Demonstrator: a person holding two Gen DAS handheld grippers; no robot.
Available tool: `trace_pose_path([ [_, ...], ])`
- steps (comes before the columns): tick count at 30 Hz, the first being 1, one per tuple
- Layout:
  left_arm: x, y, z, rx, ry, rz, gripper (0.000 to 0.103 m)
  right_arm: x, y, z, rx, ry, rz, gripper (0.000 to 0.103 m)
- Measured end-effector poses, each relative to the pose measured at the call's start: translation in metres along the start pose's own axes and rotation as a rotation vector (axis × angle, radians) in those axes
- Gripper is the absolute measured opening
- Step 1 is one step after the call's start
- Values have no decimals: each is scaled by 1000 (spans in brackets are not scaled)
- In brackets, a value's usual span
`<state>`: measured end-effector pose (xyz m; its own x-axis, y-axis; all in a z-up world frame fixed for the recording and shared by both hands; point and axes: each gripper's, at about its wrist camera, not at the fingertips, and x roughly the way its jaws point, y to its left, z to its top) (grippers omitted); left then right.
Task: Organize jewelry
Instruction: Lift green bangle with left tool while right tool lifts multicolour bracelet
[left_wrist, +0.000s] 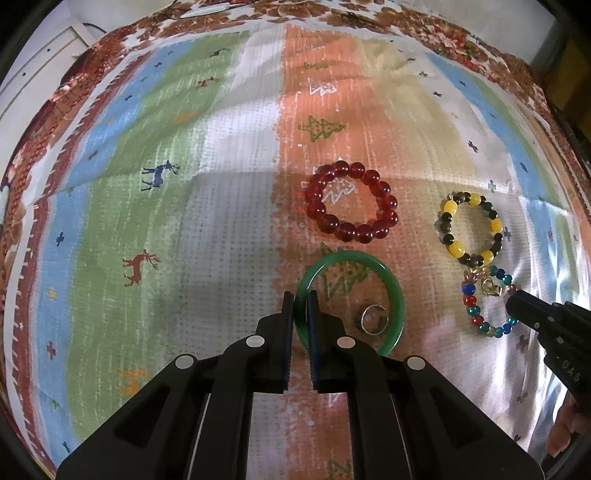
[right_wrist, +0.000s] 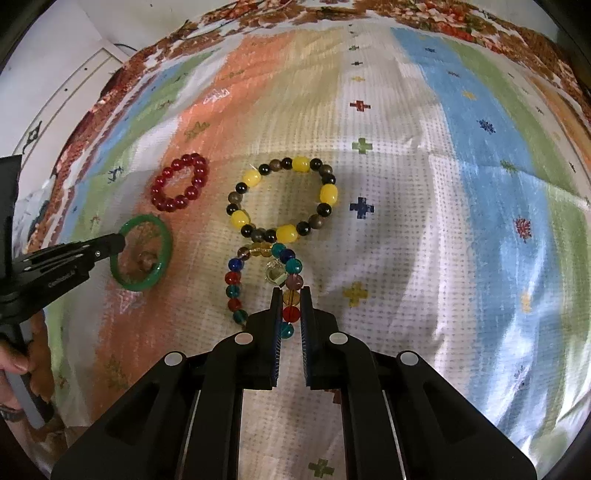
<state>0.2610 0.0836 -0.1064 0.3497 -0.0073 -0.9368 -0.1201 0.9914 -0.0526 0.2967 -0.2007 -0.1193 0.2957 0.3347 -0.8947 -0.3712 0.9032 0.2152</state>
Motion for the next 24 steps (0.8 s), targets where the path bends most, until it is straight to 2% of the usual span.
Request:
trace_pose_path([
  [8, -22, -5, 1, -1, -52, -45, 8, -14, 11, 1, -67, -59, -26, 10],
  [10, -24, -6, 0, 2, -57, -48, 8, -14, 14, 0, -79, -61, -52, 10],
  [14, -27, -8, -2, 10, -54, -58, 8, -16, 14, -1, -76, -61, -46, 10],
  [24, -46, -15, -8, 17, -93, -82, 9, -34, 24, -6, -129, -133, -73, 10],
])
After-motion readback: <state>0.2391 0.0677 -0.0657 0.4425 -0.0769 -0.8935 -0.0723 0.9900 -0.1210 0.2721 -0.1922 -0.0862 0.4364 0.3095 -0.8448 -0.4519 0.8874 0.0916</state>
